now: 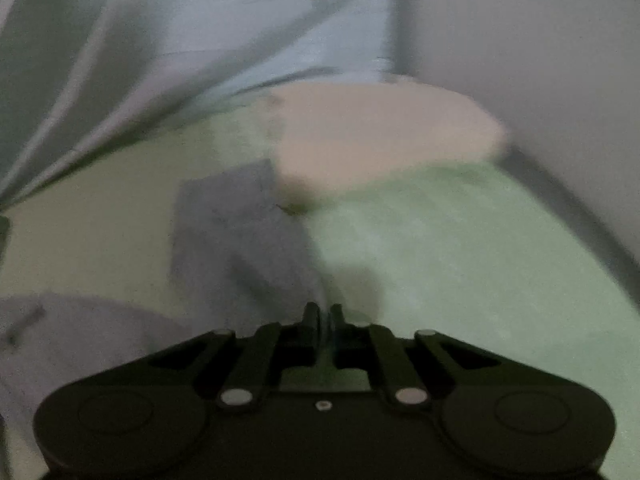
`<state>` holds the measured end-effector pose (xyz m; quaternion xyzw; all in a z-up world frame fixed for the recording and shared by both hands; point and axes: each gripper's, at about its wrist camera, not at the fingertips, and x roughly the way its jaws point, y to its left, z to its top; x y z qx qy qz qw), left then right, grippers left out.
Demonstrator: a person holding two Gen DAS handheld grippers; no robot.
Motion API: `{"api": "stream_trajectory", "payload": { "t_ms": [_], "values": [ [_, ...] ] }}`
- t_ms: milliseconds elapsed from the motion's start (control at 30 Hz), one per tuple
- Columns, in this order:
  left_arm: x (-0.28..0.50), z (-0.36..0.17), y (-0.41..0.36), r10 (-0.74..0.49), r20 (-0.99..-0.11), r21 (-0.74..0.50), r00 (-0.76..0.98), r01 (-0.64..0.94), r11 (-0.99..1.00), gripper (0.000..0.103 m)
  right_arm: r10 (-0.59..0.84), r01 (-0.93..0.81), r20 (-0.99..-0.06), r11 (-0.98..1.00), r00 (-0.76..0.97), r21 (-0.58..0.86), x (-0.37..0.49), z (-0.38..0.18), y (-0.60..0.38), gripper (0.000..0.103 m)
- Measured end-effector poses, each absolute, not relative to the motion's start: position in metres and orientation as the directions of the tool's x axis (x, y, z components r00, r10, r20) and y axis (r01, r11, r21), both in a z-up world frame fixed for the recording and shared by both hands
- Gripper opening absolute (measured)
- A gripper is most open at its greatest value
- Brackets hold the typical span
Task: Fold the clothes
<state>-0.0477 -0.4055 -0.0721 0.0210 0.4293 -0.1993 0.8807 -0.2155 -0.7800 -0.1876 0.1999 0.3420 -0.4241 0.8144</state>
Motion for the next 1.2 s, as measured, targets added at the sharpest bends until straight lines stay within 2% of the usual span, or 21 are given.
{"api": "stream_trajectory", "payload": {
  "t_ms": [67, 200, 267, 333, 533, 733, 767, 800, 833, 867, 967, 1200],
  "values": [
    [-0.049, -0.074, -0.406, -0.342, -0.768, -0.143, 0.541, 0.375, 0.916, 0.101, -0.575, 0.854, -0.736, 0.52, 0.358, 0.009, -0.245, -0.187, -0.767, 0.006],
    [-0.051, -0.076, -0.407, -0.36, -0.772, -0.158, 0.523, 0.391, 0.907, 0.101, -0.567, 0.849, -0.754, 0.528, 0.331, -0.025, -0.268, -0.183, -0.746, 0.013],
    [-0.053, -0.075, -0.409, -0.368, -0.772, -0.161, 0.518, 0.401, 0.902, 0.101, -0.566, 0.841, -0.755, 0.539, 0.33, -0.037, -0.265, -0.18, -0.742, 0.024],
    [-0.054, -0.074, -0.41, -0.374, -0.768, -0.155, 0.521, 0.414, 0.897, 0.101, -0.574, 0.846, -0.742, 0.532, 0.347, -0.016, -0.256, -0.178, -0.749, 0.042],
    [-0.056, -0.068, -0.405, -0.364, -0.753, -0.147, 0.549, 0.398, 0.905, 0.101, -0.544, 0.845, -0.719, 0.522, 0.433, 0.114, -0.225, -0.177, -0.793, 0.051],
    [-0.053, -0.067, -0.398, -0.345, -0.755, -0.162, 0.557, 0.351, 0.922, 0.101, -0.437, 0.777, -0.737, 0.6, 0.516, 0.188, -0.191, -0.189, -0.82, 0.062],
    [-0.052, -0.068, -0.398, -0.342, -0.756, -0.163, 0.558, 0.345, 0.924, 0.101, -0.428, 0.765, -0.733, 0.614, 0.529, 0.194, -0.188, -0.189, -0.819, 0.061],
    [-0.052, -0.067, -0.399, -0.34, -0.756, -0.16, 0.559, 0.346, 0.924, 0.101, -0.423, 0.755, -0.732, 0.628, 0.534, 0.188, -0.185, -0.188, -0.818, 0.046],
    [-0.052, -0.067, -0.4, -0.339, -0.756, -0.157, 0.56, 0.348, 0.924, 0.101, -0.417, 0.744, -0.736, 0.645, 0.533, 0.174, -0.182, -0.187, -0.816, 0.021],
    [-0.052, -0.067, -0.401, -0.34, -0.756, -0.155, 0.559, 0.351, 0.924, 0.101, -0.416, 0.737, -0.735, 0.656, 0.535, 0.164, -0.181, -0.186, -0.815, 0.014],
    [-0.053, -0.067, -0.403, -0.343, -0.756, -0.149, 0.558, 0.362, 0.92, 0.101, -0.46, 0.75, -0.706, 0.643, 0.539, 0.154, -0.196, -0.18, -0.813, 0.008],
    [-0.052, -0.068, -0.402, -0.346, -0.76, -0.159, 0.551, 0.36, 0.919, 0.101, -0.766, 0.947, -0.564, 0.301, 0.309, 0.111, -0.291, -0.147, -0.806, 0.007]
  ]
}}
